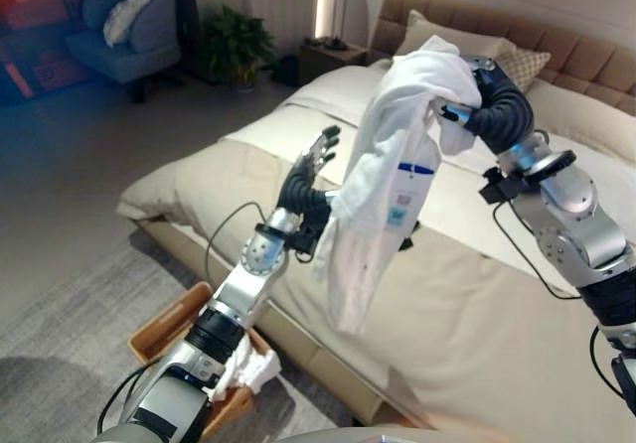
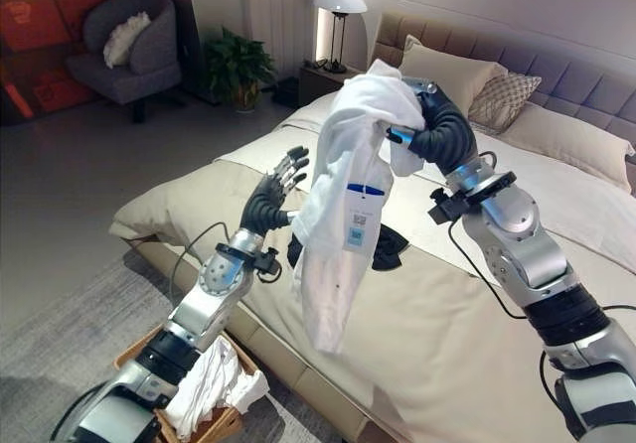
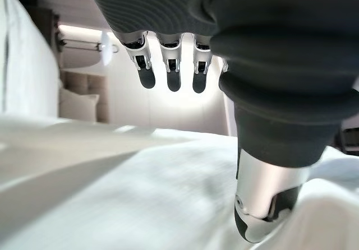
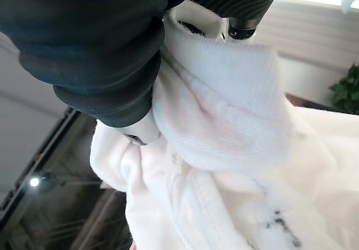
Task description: Pick up clothes into the bucket
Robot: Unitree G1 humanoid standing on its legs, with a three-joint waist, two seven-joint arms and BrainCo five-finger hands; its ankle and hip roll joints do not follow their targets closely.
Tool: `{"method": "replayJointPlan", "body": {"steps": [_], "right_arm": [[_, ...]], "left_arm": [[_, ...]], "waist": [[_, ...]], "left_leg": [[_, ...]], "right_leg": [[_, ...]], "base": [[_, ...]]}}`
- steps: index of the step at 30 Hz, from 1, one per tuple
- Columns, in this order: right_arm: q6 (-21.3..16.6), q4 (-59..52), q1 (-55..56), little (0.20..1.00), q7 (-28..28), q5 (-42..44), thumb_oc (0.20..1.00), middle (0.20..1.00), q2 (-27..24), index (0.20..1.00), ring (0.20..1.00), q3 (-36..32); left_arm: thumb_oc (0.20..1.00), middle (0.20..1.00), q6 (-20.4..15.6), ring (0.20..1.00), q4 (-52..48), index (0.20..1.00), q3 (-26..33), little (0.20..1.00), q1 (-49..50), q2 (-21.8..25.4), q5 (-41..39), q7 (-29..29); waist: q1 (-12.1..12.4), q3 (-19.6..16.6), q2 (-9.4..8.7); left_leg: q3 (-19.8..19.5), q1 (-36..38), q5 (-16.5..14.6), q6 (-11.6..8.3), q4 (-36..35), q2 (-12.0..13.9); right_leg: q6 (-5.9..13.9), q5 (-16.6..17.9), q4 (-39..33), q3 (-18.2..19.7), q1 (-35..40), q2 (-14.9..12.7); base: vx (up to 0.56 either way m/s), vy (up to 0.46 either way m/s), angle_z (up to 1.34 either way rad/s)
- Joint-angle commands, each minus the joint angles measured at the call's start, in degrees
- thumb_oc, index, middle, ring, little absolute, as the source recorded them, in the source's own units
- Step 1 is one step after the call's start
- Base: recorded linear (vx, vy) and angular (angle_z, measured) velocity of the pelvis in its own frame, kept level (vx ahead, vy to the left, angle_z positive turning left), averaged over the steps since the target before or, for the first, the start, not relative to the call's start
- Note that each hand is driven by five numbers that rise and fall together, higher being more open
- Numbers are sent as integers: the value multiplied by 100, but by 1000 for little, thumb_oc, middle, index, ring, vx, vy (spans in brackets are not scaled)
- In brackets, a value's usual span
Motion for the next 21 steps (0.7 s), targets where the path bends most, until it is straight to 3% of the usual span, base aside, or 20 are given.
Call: {"method": "replayJointPlan", "body": {"steps": [1,6,10,14,17,20,21], "right_arm": [[-145,-242,-98,200,14,8,200,200,149,200,200,-320],[-99,-315,-20,200,114,-2,200,200,294,200,200,-274],[-30,-309,9,200,163,84,200,200,419,200,200,-171],[-1,-387,37,200,157,156,200,200,439,200,200,-130],[-38,-399,-14,200,160,309,200,200,537,200,200,-25],[-58,-404,-45,200,141,308,200,200,568,200,200,56],[-45,-447,-55,200,112,263,200,200,593,200,200,125]], "left_arm": [[1000,1000,-178,1000,-331,1000,149,1000,-291,33,58,15],[1000,1000,-47,1000,-206,1000,-95,1000,-438,-50,-377,-329],[1000,1000,285,1000,226,1000,-616,1000,-614,-185,-1138,-854],[1000,1000,552,1000,689,1000,-1058,1000,-728,-325,-1379,-1075],[1000,1000,832,1000,1089,1000,-1459,1000,-747,-482,-2135,-1458],[1000,1000,898,1000,1279,1000,-1656,1000,-779,-557,-2181,-1517],[1000,1000,922,1000,1558,1000,-1795,1000,-869,-660,-1827,-1405]], "waist": [[187,-226,-51],[157,-246,-29],[106,-268,2],[58,-272,17],[-5,-293,28],[-30,-301,42],[-53,-310,51]], "left_leg": [[-343,-243,-233,-173,556,97],[-349,-240,-225,-166,551,94],[-351,-235,-221,-150,552,80],[-355,-228,-222,-134,563,71],[-342,-215,-226,-128,554,66],[-339,-208,-224,-125,545,62],[-339,-208,-221,-124,546,64]], "right_leg": [[317,297,373,-57,-142,-144],[319,298,373,-63,-139,-145],[316,310,390,-55,-150,-150],[311,321,395,-32,-146,-145],[312,330,406,5,-161,-144],[310,334,405,23,-172,-142],[305,334,407,32,-179,-148]], "base": [[0,0,0],[0,0,0],[0,0,0],[0,0,0],[0,0,0],[-1,3,-1],[0,0,0]]}}
